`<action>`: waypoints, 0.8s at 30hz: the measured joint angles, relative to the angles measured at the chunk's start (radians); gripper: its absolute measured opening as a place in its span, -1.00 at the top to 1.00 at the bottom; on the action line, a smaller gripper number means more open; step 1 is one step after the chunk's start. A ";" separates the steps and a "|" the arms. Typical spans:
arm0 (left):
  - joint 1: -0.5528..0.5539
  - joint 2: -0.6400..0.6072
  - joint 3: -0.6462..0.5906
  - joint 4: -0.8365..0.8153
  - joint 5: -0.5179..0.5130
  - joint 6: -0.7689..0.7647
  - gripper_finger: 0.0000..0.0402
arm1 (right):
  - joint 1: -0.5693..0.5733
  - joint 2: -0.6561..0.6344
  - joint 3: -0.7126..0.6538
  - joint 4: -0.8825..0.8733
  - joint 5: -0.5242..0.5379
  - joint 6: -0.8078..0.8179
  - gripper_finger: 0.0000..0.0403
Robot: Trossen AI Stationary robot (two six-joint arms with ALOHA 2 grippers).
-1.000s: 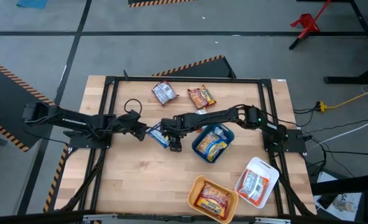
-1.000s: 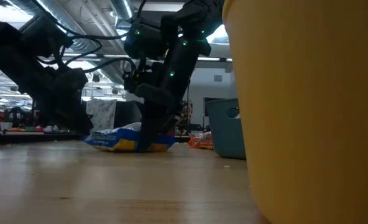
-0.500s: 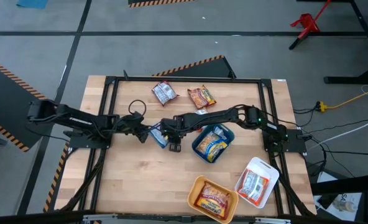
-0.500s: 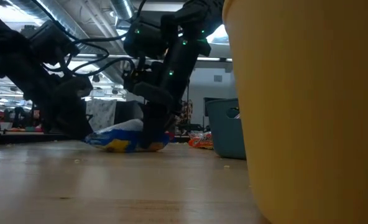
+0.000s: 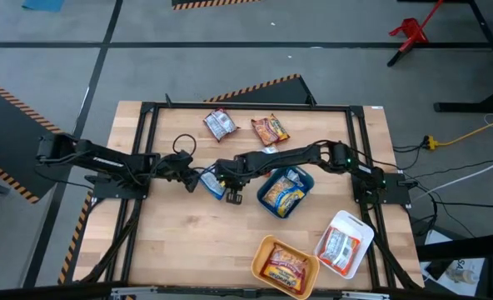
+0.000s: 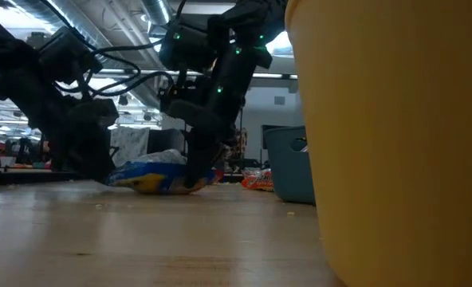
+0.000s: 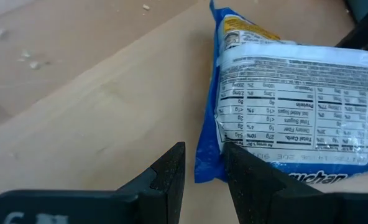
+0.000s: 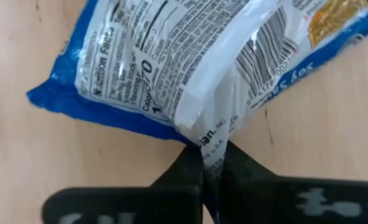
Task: Sort Maruchan noodles
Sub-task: Put the blue noodle pack into the green bin
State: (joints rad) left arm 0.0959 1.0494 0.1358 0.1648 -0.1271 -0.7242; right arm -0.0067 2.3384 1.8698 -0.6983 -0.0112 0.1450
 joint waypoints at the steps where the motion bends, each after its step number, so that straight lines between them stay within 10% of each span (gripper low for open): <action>1: 0.000 -0.009 0.004 -0.001 0.013 0.000 0.46 | 0.000 -0.006 0.000 -0.013 -0.001 0.010 0.99; 24: 0.000 -0.250 0.179 -0.041 0.096 0.140 0.46 | 0.024 -0.288 0.002 -0.309 0.155 0.204 1.00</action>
State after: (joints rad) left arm 0.0959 0.7992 0.3148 0.1233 -0.0307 -0.5841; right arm 0.0178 2.0501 1.8714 -1.0075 0.1440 0.3491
